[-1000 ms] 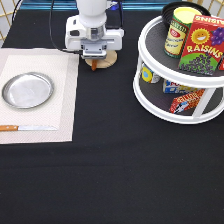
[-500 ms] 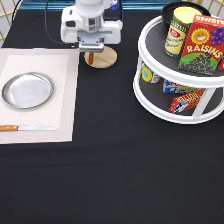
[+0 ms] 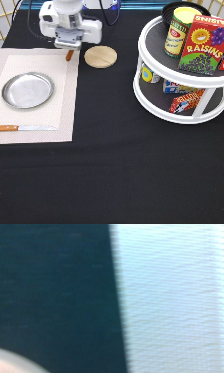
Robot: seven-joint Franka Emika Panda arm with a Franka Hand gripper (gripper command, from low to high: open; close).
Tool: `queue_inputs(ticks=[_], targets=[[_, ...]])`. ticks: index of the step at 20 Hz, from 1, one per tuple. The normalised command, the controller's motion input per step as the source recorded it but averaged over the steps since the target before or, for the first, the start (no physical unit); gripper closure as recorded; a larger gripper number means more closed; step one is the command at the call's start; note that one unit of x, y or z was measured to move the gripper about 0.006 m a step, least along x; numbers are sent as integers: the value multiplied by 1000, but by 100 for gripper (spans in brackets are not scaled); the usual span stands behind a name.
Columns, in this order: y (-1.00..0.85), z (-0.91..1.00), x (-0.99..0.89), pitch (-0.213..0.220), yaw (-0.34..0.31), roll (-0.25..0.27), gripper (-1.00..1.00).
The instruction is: Arrange plate and fork
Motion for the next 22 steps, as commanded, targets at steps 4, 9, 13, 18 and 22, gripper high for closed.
queue_inputs(ticks=[4, 9, 13, 18, 22], targets=[[-729, 151, 0, 50, -118, 0, 100], [-531, 170, 5, 6, -178, 2, 100], [-74, 76, 21, -54, -302, 18, 100], [0, 55, -12, -50, -347, 35, 100], [0, 36, -76, -35, -363, 62, 100]])
